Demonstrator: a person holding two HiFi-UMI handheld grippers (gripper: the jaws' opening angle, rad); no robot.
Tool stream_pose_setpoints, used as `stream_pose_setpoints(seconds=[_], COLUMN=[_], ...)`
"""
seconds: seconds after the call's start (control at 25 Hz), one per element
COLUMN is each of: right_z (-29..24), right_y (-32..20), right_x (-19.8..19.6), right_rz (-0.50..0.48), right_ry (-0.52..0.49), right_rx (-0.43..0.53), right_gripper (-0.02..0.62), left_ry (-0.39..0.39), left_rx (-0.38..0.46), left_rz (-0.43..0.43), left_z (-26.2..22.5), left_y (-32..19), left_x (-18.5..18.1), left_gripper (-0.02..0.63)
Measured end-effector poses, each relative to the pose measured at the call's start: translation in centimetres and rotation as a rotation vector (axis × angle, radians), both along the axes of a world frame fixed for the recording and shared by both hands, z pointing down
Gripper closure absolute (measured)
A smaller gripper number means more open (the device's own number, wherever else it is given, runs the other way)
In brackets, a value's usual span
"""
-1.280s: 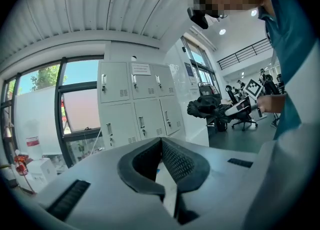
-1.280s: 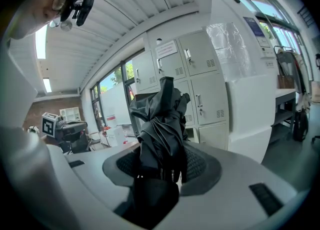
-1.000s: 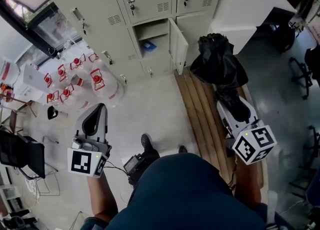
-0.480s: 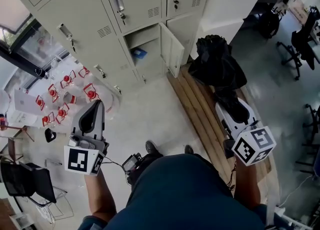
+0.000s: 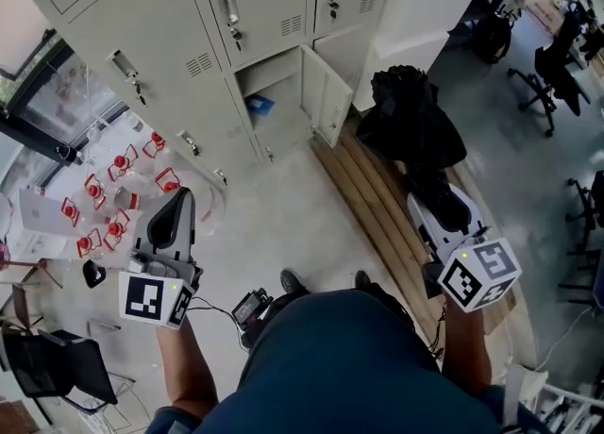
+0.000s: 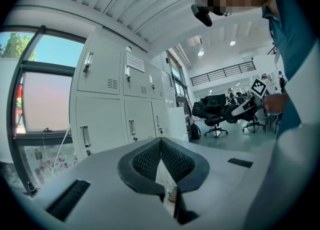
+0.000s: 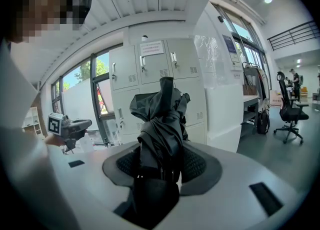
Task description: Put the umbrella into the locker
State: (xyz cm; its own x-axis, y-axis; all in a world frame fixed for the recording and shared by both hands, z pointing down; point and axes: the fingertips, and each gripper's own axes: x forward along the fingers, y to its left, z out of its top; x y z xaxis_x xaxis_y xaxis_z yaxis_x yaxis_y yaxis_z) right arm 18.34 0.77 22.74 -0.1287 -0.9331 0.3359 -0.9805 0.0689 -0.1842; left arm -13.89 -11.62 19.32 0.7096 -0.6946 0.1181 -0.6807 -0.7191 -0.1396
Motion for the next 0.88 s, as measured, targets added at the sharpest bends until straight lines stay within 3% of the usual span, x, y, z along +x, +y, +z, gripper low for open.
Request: stream_pose_setpoints(seconds=[0.4, 0.88], right_z=[-0.4, 2.0], right_y=[-0.6, -7.3], right_x=[-5.3, -9.0], right_rz=[-0.006, -0.142], right_ry=[0.016, 0.03], right_rx=[-0.01, -0.011], right_gripper=[0.387, 0.387], left_ry=[-0.008, -0.027], left_rx=[-0.017, -0.048], left_rz=[0.029, -0.058], left_z=[2.0, 4.5], left_y=[-2.0, -3.7], left_x=[-5.7, -10.9], left_gripper=[0.588, 0.588])
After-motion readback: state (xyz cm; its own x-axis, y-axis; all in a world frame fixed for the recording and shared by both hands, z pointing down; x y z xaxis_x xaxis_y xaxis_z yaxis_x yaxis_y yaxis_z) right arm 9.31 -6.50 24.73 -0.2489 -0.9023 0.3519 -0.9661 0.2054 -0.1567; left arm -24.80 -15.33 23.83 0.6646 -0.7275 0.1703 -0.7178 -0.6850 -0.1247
